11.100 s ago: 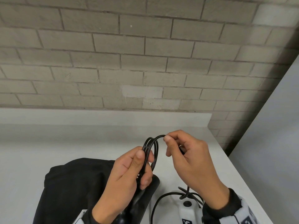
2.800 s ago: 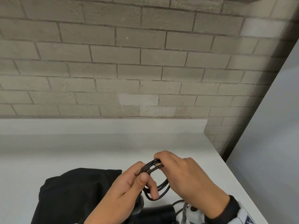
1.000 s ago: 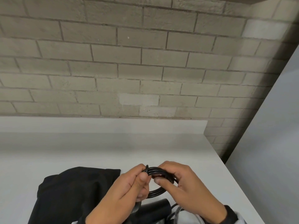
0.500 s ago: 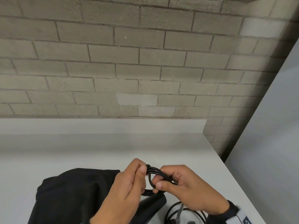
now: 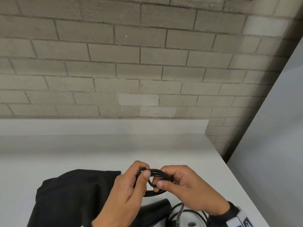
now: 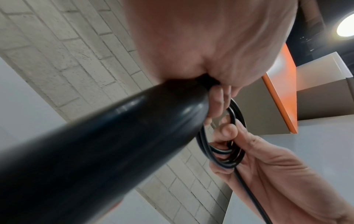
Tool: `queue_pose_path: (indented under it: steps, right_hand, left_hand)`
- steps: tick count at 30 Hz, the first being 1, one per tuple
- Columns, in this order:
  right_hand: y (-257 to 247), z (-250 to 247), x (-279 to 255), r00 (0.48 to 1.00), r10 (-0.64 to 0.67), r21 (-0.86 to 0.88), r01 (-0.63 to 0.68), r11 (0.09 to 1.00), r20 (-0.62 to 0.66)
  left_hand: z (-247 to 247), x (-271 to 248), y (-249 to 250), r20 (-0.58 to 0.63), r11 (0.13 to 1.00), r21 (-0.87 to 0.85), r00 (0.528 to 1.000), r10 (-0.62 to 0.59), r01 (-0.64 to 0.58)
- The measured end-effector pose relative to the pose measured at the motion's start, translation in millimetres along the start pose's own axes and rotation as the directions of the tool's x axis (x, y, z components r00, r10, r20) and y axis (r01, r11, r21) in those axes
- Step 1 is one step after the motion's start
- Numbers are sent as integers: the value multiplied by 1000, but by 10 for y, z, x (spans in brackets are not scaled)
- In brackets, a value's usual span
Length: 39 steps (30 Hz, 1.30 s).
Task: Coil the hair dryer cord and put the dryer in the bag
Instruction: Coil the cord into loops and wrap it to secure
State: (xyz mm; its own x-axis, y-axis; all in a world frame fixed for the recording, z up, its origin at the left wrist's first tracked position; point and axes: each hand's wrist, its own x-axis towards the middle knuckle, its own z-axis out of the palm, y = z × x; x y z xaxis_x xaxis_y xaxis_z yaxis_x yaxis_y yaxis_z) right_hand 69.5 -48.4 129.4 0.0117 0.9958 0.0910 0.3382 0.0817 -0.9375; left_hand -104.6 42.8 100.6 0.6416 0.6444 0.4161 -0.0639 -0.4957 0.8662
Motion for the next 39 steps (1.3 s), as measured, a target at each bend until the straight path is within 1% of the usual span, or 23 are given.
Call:
queue_pose_path:
  steps: [2, 4, 5, 6, 7, 8, 9, 10, 11, 13, 17, 19, 20, 22, 25, 28, 30, 32, 33, 35, 36, 37, 39]
  right_hand:
    - [39, 34, 7, 998, -36, -40, 34, 999, -52]
    - [113, 119, 8, 970, -141, -184, 104, 977, -197]
    - [159, 187, -2, 927, -231, -281, 146, 948, -297]
    - [203, 268, -27, 856, -335, -373, 185, 909, -393]
    - [250, 345, -55, 764, -451, -470, 221, 855, -461]
    - [304, 417, -81, 670, -558, -568, 240, 787, -490]
    - [352, 490, -101, 605, -640, -656, 243, 714, -474]
    - [397, 558, -107, 569, -697, -726, 235, 646, -436]
    - [439, 604, -98, 570, -717, -771, 213, 601, -402]
    - [491, 650, -62, 612, -697, -816, 139, 561, -375]
    - [396, 635, 14, 654, -640, -858, -26, 513, -403]
    - [347, 629, 23, 673, -602, -838, -50, 543, -430]
    - [321, 642, 22, 687, -566, -801, -38, 597, -455]
    - [262, 694, 0, 727, -452, -666, -9, 746, -517]
    - [95, 764, -43, 817, -173, -372, -54, 927, -550]
    - [-169, 669, -87, 887, 110, -85, -165, 983, -448]
    - [-294, 570, -91, 899, 218, 158, -169, 973, -380]
    - [-326, 490, -91, 888, 323, 483, -136, 865, -328]
    - [-322, 461, -92, 880, 384, 658, -115, 744, -280]
    - [-303, 409, -93, 873, 464, 911, -61, 409, -149]
    - [-296, 392, -99, 884, 455, 963, -19, 270, -110]
    - [-295, 383, -106, 902, 420, 984, 23, 179, -97]
    - [-278, 396, -102, 930, 350, 991, 75, 111, -109]
  left_hand:
    - [14, 10, -4, -7, 1000, -2, 1000, -7, 7]
    - [25, 13, 3, -28, 1000, 11, 1000, -7, 7]
    - [28, 13, 2, -48, 1000, 18, 999, -7, 8]
    - [27, 18, 1, -70, 1000, 18, 997, -10, 12]
    - [18, 26, -5, -89, 1000, 18, 996, -16, 18]
    - [9, 37, -11, -105, 999, 24, 994, -23, 26]
    - [-3, 47, -15, -116, 999, 37, 993, -28, 33]
    - [-10, 56, -14, -119, 998, 45, 992, -32, 38]
    - [-13, 62, -6, -114, 998, 47, 993, -34, 39]
    - [-1, 61, 18, -92, 998, 44, 995, -31, 35]
    - [41, 58, 20, -79, 999, 48, 997, -16, 20]
    - [57, 72, -21, -96, 997, 83, 995, 3, 5]
    - [59, 82, -43, -113, 994, 106, 994, 13, -1]
    - [55, 108, -78, -155, 988, 152, 987, 35, -12]
    - [60, 130, -99, -199, 983, 180, 978, 55, -19]
    - [85, 146, -117, -214, 983, 182, 974, 69, -30]
    - [90, 156, -134, -213, 983, 175, 973, 86, -49]
    - [88, 162, -147, -200, 985, 162, 975, 96, -64]
    - [90, 163, -149, -193, 985, 160, 976, 98, -67]
    - [98, 169, -142, -187, 984, 163, 977, 98, -68]
    - [103, 178, -135, -189, 984, 167, 977, 97, -65]
    - [107, 188, -126, -194, 984, 167, 977, 91, -59]
    - [107, 213, -117, -204, 987, 156, 976, 70, -38]
